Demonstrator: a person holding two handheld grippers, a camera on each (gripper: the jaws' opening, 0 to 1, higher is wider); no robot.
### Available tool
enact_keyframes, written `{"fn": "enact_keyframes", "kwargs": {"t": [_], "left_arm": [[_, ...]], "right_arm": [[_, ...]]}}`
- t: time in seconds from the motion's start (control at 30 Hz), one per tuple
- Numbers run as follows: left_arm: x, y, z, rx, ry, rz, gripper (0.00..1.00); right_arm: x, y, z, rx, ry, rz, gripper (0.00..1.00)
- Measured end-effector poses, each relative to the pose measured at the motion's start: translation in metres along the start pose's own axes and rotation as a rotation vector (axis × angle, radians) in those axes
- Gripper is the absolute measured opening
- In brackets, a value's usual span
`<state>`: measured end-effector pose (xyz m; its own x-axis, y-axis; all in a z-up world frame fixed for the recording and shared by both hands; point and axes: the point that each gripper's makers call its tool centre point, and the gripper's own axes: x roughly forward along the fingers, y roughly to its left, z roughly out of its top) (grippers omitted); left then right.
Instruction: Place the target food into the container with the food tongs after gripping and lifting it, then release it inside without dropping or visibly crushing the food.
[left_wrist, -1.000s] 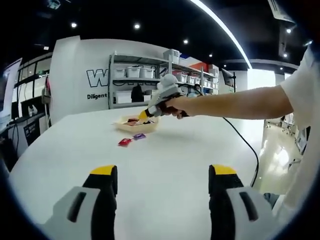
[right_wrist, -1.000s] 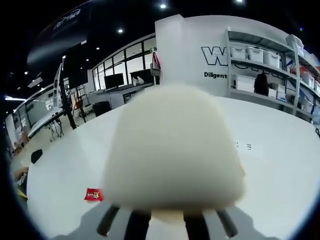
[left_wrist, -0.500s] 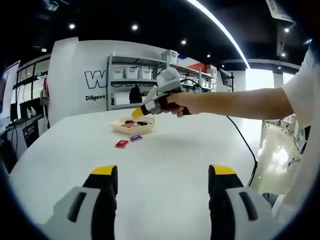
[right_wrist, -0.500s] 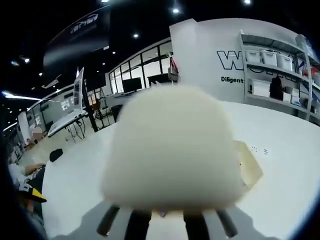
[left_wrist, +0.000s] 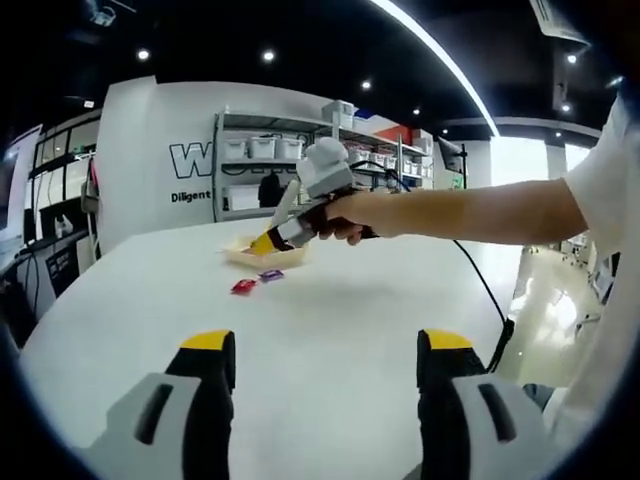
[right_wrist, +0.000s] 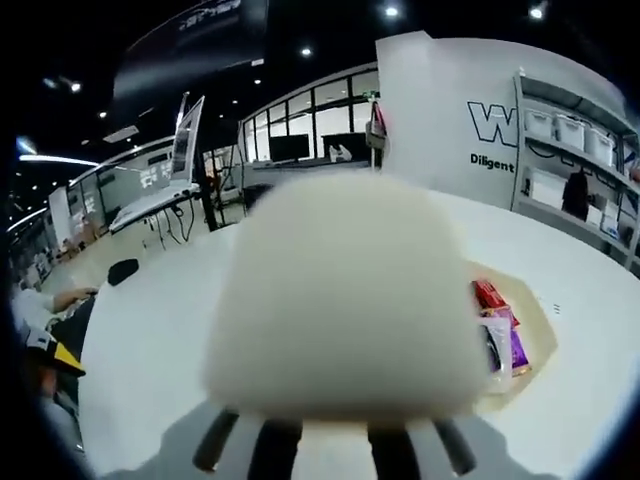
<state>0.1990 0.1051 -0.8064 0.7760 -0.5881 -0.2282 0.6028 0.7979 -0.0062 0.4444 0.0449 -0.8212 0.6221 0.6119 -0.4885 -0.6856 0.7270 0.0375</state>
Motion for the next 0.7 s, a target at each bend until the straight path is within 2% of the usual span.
{"fn": "enact_keyframes", "kwargs": {"t": [0.17,0.27,0.5,0.7], "left_arm": [[-0.004,0.003,0.000,-0.004,-0.003,0.011,0.73],[-0.005,0.005,0.000,-0.001,0.000,0.018,0.73],[-0.004,0.008,0.001,-0.001,0.006,0.027,0.73],[-0.002,0.005,0.001,0.007,0.015,0.027,0.73]], "right_arm": [[0.002,-0.010,-0.006,0.015,0.014,0.004,0.17],[0.004,-0.010,-0.011,-0.010,0.023,0.021,0.17],[0.007,-0.016,-0.015,-0.043,0.007,0.029,0.17],[0.010,-0.023,-0.019,-0.035,0.004,0.036,0.18]]}}
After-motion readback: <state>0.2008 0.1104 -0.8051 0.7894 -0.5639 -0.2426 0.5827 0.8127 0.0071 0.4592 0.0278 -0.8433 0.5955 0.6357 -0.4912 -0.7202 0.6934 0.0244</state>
